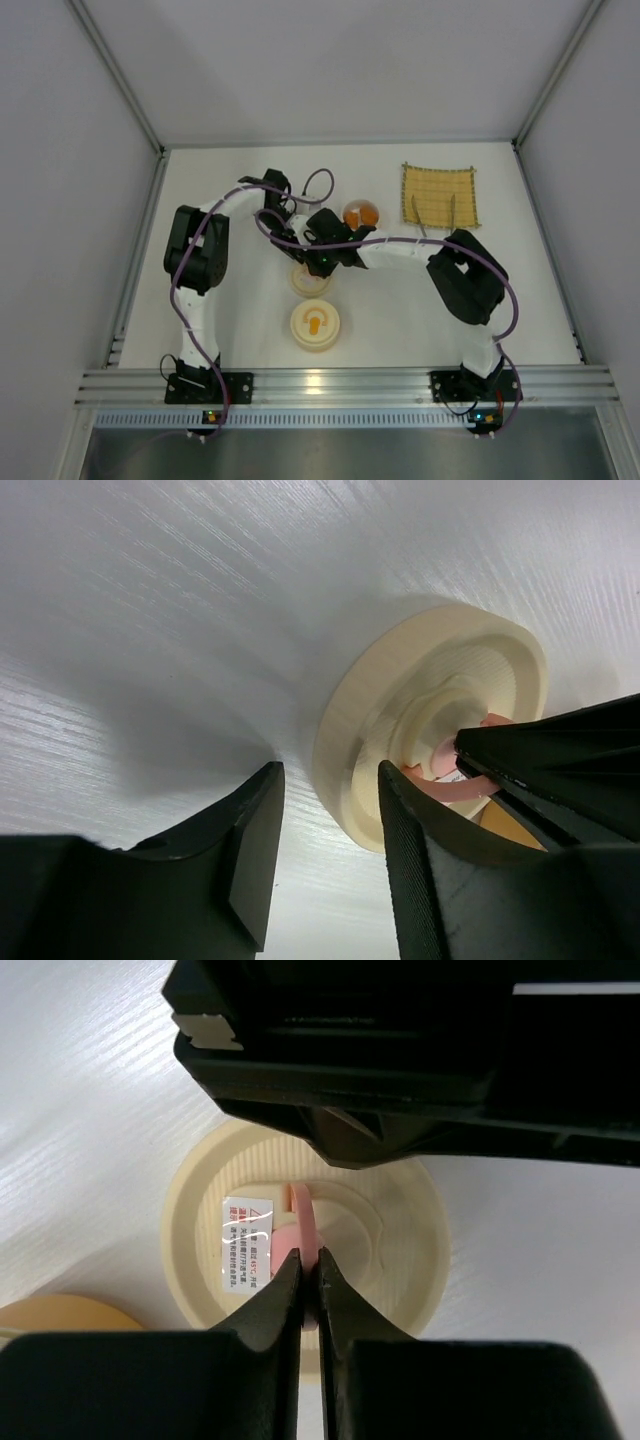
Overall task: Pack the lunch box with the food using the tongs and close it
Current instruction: Pick up the box lid from the center of the board.
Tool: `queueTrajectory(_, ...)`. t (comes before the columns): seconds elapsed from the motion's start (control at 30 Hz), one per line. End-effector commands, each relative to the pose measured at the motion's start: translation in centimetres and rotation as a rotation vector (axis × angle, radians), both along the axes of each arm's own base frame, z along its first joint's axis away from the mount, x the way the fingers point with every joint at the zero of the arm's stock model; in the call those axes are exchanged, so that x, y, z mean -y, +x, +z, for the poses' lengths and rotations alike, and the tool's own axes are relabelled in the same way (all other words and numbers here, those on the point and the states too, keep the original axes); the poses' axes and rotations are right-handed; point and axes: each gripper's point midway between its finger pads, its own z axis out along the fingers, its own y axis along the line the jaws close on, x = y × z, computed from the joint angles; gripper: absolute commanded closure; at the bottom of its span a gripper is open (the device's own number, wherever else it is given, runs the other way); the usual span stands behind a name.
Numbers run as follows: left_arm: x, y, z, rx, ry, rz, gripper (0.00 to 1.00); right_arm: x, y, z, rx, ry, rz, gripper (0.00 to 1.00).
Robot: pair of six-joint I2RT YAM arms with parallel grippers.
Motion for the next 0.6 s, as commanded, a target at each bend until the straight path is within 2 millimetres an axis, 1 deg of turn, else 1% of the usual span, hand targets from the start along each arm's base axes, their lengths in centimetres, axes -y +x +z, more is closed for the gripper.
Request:
queueTrajectory(0.0,0.0,2.2,1.1,0.085,-0.015,0.021,0.5,-0.3,-0.5,1.6,0.026,0.018,0.002,1.0)
queueTrajectory(0.03,-0.3,2.4,1.2,0.087,-0.012,0.035,0.48,-0.2,-0.4,2.9,0.043,0.034,-0.004,1.0)
queueTrajectory(0.07,-0.6,3.2,2.1,0.123,-0.022,0.06,0.48,-0.1,-0.5,3.5,0.045,0.041,-0.014,1.0)
queueTrajectory(0.1,-0.8,3.6,2.6,0.126,-0.023,0.102,0.46,0.3,-0.6,3.9,0.048,0.04,-0.027,1.0)
queueTrajectory(0.13,-1.2,4.2,3.0,0.146,-0.024,0.131,0.44,0.6,-0.3,5.1,0.073,0.044,-0.052,1.0)
queueTrajectory(0.17,-1.8,5.4,4.3,0.191,-0.04,0.172,0.35,1.3,-0.4,5.4,0.068,0.027,-0.072,1.0)
queueTrajectory(0.2,-2.1,5.8,4.9,0.197,-0.048,0.218,0.05,1.6,-0.3,5.9,0.077,0.023,-0.09,1.0)
queueTrajectory(0.23,-2.4,6.3,5.6,0.218,-0.054,0.242,0.02,2.2,0.2,7.0,0.101,0.022,-0.138,1.0)
queueTrajectory(0.27,-3.0,6.8,7.0,0.253,-0.057,0.272,0.02,3.0,0.2,7.2,0.098,0.003,-0.153,1.0)
queueTrajectory(0.3,-3.2,7.6,7.8,0.282,-0.062,0.313,0.02,3.3,0.4,7.7,0.089,0.011,-0.192,1.0)
queueTrajectory(0.33,-3.5,7.9,8.4,0.301,-0.062,0.335,0.02,3.8,0.8,8.6,0.105,0.012,-0.231,1.0)
queueTrajectory(0.37,-4.1,8.4,9.7,0.339,-0.059,0.372,0.02,4.3,1.0,9.1,0.109,0.012,-0.252,1.0)
queueTrajectory(0.4,-4.3,8.8,10.6,0.355,-0.074,0.402,0.02,4.6,1.1,9.5,0.111,0.007,-0.265,1.0)
queueTrajectory(0.43,-4.5,8.9,11.1,0.365,-0.085,0.419,0.02,4.9,1.2,10.4,0.132,0.015,-0.271,1.0)
queueTrajectory(0.47,-4.9,9.1,12.3,0.384,-0.103,0.445,0.02,5.3,1.5,10.8,0.144,0.014,-0.277,1.0)
queueTrajectory(0.5,-5.0,9.1,12.8,0.391,-0.114,0.452,0.02,5.5,1.6,11.7,0.163,0.019,-0.277,1.0)
queueTrajectory(0.53,-5.0,9.0,13.7,0.406,-0.129,0.453,0.02,5.8,1.7,12.1,0.183,0.013,-0.266,1.0)
queueTrajectory(0.57,-4.9,8.8,13.9,0.408,-0.139,0.444,0.02,6.2,2.2,12.6,0.218,0.001,-0.251,1.0)
